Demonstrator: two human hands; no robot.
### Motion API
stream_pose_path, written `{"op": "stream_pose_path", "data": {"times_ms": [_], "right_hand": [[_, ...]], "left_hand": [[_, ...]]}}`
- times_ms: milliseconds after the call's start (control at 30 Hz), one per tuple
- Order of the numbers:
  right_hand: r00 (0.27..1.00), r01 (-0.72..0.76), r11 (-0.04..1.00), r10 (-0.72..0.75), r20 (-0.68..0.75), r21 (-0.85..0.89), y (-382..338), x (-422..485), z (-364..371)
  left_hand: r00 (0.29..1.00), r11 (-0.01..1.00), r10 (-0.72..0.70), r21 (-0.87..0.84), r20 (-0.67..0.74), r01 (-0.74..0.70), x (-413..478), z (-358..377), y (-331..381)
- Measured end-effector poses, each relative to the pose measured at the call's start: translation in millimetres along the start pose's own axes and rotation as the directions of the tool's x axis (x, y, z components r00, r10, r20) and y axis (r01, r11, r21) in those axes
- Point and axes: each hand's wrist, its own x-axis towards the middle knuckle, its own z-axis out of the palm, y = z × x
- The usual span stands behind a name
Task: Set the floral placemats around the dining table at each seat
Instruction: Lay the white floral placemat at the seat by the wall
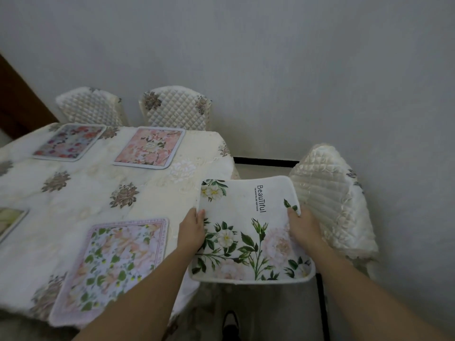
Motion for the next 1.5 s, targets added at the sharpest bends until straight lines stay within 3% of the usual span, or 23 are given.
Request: {"op": "stream_pose_path", "data": {"times_ms": [633, 1000, 1300, 1500], "right_hand": [[0.936, 0.251, 0.949, -0.188, 0.299, -0.189, -121, 129, 106], [0.783, 0.511, 0.820, -0.319, 0.535, -0.259, -178, 191, 191], [0.636, 0.645, 0.720, -0.317, 0.703, -0.258, -189, 237, 249], [0.554, 0.709, 0.666, -0.321, 0.768, -0.232, -202, 266, 281]], "left_hand": [[0.949, 0.965, -0.226, -0.187, -0.220, 0.186, 102, -20, -41], [0.831, 0.853, -0.483, -0.362, -0.278, 0.375, 122, -14, -67], [0.699, 0.709, -0.674, -0.472, -0.238, 0.524, 132, 19, -80], [0.670, 0.627, -0.725, -0.556, -0.161, 0.545, 135, 32, -96]]}}
